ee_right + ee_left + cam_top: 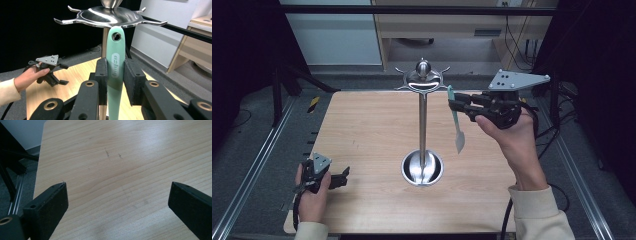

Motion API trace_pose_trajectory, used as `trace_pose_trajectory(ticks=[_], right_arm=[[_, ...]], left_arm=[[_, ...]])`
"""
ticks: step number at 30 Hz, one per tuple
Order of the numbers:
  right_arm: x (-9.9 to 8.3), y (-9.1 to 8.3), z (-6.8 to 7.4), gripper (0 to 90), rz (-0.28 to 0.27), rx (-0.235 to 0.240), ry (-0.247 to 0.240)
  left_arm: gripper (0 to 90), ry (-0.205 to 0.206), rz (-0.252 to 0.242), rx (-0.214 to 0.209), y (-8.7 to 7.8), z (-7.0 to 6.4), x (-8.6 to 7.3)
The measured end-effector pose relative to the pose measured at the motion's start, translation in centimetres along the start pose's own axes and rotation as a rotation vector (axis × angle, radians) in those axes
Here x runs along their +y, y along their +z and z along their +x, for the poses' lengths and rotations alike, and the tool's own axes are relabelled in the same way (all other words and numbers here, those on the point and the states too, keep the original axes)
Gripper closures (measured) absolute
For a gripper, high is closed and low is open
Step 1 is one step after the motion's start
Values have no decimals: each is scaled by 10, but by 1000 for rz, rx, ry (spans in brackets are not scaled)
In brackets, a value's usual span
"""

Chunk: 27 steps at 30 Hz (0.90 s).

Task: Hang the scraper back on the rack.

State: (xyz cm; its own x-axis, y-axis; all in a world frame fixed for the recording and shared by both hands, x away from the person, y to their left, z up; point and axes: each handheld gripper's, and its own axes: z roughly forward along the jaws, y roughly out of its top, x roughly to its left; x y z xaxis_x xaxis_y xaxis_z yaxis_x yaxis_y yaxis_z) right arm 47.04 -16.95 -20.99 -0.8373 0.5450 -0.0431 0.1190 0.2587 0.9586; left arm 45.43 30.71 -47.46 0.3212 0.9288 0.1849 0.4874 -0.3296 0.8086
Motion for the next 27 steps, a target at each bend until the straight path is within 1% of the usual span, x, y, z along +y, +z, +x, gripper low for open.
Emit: trace_pose_trajectory(ticks=[9,15,23,27], right_arm=[[-4,3,0,741,-27,-5,9],[-5,3,3,738,-37,-23,9],[-4,4,4,736,-27,-32,0],[-5,5,4,736,-29,-27,2]], left_arm=[[26,0,-2,3,-1,0,0],[26,0,-1,3,0,0,0],[26,-1,-1,3,0,0,0],[26,0,-2,3,-1,0,0]])
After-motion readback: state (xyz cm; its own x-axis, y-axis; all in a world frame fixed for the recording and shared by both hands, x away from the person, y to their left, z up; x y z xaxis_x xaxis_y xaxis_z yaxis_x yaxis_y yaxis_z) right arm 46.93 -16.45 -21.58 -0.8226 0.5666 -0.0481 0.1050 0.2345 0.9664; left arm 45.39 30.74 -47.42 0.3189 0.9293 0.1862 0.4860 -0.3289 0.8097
